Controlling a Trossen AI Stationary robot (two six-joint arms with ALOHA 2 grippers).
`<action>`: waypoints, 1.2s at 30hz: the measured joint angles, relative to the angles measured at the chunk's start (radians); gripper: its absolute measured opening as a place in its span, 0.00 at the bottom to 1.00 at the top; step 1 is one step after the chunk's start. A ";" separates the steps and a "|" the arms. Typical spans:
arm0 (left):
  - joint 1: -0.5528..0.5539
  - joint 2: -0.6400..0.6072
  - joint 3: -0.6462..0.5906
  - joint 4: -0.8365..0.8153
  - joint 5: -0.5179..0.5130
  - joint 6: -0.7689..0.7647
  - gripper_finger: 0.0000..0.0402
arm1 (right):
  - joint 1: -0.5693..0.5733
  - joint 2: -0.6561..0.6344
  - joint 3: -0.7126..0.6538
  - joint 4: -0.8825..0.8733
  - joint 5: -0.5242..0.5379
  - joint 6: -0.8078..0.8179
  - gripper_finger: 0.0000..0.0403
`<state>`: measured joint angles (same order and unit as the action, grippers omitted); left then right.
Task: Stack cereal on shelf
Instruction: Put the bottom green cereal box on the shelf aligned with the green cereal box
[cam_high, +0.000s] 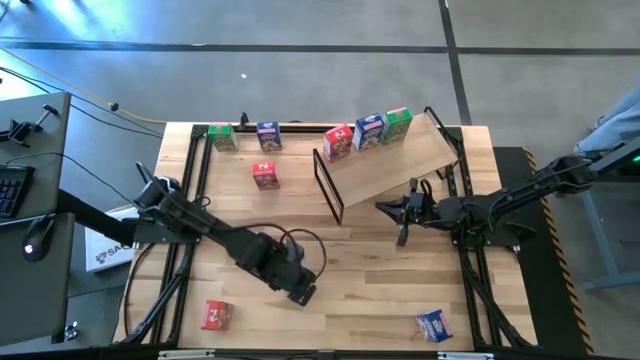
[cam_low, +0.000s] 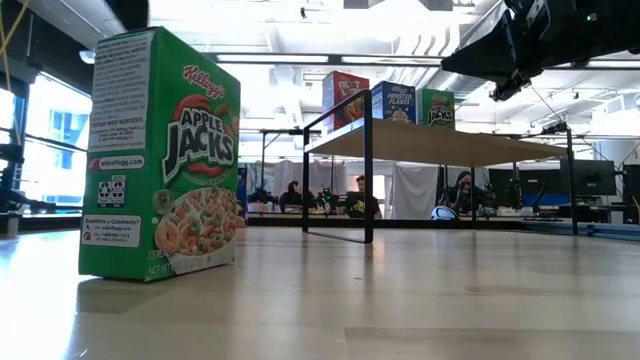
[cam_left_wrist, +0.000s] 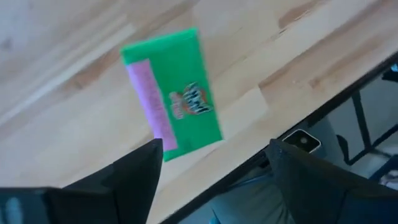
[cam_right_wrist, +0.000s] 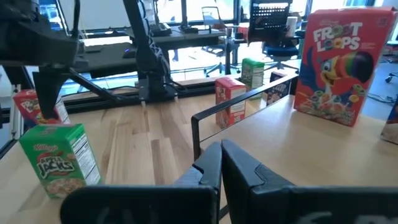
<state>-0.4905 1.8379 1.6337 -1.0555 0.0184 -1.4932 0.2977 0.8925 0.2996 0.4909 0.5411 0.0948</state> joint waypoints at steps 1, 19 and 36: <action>-0.004 0.005 0.000 -0.006 0.000 -0.023 0.72 | 0.000 0.000 0.000 0.000 0.000 -0.002 0.00; -0.048 0.034 -0.001 -0.074 -0.135 -0.147 0.74 | 0.000 0.000 0.000 0.000 0.000 -0.008 0.00; -0.051 0.087 0.000 -0.034 -0.137 -0.069 0.69 | 0.000 0.000 0.000 0.011 0.001 -0.014 0.00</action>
<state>-0.5419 1.9252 1.6337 -1.0897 -0.1186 -1.5620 0.2974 0.8928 0.2996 0.5018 0.5419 0.0811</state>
